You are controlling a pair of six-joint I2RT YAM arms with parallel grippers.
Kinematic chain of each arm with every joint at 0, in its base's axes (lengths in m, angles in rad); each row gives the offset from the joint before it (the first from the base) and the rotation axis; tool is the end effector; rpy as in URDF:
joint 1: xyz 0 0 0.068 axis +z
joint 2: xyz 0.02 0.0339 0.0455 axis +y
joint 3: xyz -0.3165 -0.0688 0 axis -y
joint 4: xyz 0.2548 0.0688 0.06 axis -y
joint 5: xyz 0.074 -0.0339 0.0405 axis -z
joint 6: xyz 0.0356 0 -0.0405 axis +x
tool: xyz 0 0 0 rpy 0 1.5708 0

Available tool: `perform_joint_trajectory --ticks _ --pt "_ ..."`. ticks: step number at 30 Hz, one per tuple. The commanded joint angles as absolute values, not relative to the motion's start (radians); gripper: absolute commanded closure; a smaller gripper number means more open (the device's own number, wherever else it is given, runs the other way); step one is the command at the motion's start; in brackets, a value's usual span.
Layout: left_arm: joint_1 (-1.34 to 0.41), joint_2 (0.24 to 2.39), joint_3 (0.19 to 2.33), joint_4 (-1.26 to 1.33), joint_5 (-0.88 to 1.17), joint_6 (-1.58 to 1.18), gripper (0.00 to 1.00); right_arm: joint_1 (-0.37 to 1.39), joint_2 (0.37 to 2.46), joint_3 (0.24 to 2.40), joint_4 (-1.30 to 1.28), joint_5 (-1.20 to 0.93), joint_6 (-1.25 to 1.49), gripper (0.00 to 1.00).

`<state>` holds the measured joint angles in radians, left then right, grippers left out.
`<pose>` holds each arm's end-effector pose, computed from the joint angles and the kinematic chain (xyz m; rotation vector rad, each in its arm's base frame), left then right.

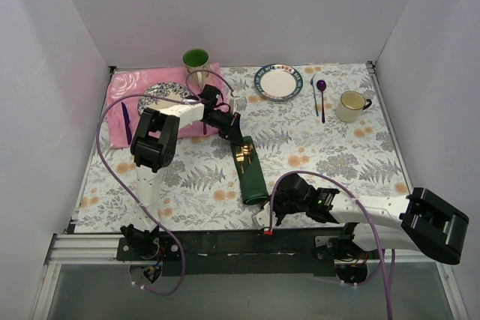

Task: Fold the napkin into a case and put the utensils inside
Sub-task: Insert the spoon into the folded napkin, then reset both arms

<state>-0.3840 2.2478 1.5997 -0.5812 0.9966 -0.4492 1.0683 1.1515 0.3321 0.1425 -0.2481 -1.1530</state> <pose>0.4421 -0.2109 0.1663 -0.1609 -2.6362 1.4919 0.0855 0.1738 0.1894 -2.0567 0.8707 0.2325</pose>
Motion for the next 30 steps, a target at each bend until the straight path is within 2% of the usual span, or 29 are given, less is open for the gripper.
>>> perform_joint_trajectory --ticks 1,10,14,24,27,30 --pt "-0.396 2.169 1.6 -0.598 1.023 -0.414 1.0 1.074 1.16 0.328 0.187 -0.247 -1.154 0.99" --pt "-0.4 2.175 1.612 -0.607 1.011 -0.413 0.99 1.075 1.166 0.33 0.195 -0.235 -1.152 0.99" --pt "-0.4 2.168 1.617 -0.611 1.003 -0.413 0.85 1.074 1.161 0.324 0.193 -0.23 -1.158 0.99" --pt "-0.379 2.177 1.752 -0.607 0.973 -0.456 0.64 1.075 1.128 0.31 0.184 -0.232 -1.183 0.93" --pt "-0.371 2.178 1.815 -0.612 0.95 -0.462 0.58 1.075 1.118 0.311 0.166 -0.239 -1.183 0.86" --pt "-0.356 2.187 1.888 -0.636 0.933 -0.463 0.56 1.078 1.097 0.311 0.123 -0.264 -1.204 0.79"
